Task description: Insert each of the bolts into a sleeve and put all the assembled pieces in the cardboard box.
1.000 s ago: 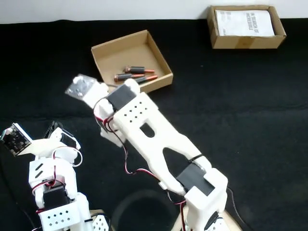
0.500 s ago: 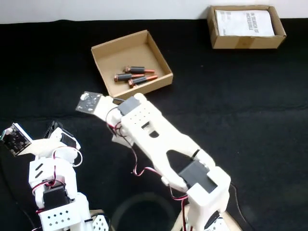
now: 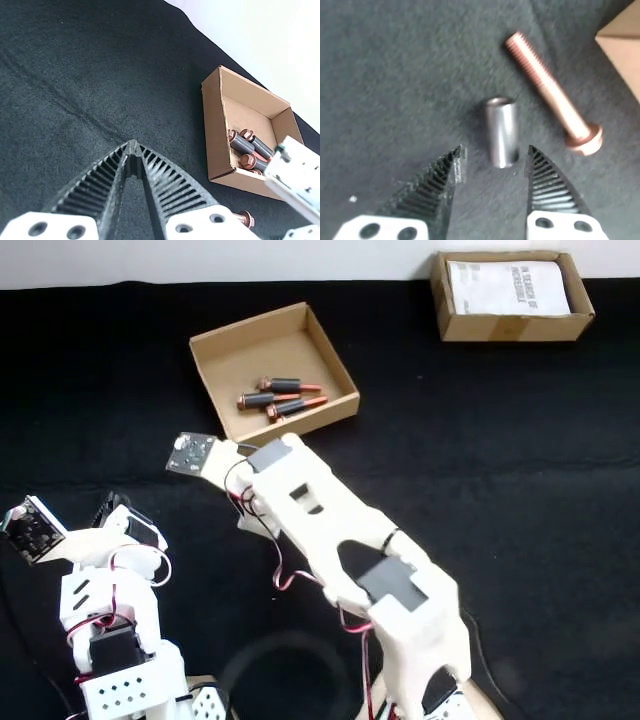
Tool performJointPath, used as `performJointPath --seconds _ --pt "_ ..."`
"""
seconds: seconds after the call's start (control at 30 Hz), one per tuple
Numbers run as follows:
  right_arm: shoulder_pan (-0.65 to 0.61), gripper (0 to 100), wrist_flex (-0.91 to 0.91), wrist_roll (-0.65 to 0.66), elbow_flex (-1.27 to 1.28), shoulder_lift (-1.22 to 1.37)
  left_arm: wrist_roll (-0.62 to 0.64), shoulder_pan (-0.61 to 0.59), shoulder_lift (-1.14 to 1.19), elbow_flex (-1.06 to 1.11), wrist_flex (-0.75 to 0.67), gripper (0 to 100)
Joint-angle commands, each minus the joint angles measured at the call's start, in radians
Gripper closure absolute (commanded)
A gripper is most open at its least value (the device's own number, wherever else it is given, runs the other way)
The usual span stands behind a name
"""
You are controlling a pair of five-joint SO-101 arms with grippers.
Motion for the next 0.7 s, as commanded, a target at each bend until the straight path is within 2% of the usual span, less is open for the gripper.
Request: performJointPath --seconds 0.0,0.27,0.33,0.4,0.43,0.67 --pt "0.018 82.9 -0.002 0.012 -0.096 0.038 0.005 -0.013 -0.013 0.015 0.005 99" --pt "0.018 83.5 -0.002 0.011 -0.202 0.163 0.005 -0.013 -0.013 0.015 0.006 99" --pt "0.025 88.7 -0.002 0.011 -0.203 0.185 0.005 -0.013 -0.015 0.015 0.006 99" --pt "0.031 98.5 -0.002 0.009 -0.203 0.202 0.005 -0.013 -0.015 0.015 0.006 99" --pt "0.036 99.5 -0.002 0.009 -0.203 0.209 0.005 -0.013 -0.015 0.015 0.006 99" --pt "0.077 99.1 0.064 0.009 -0.237 0.211 0.005 -0.013 -0.015 0.015 0.008 99"
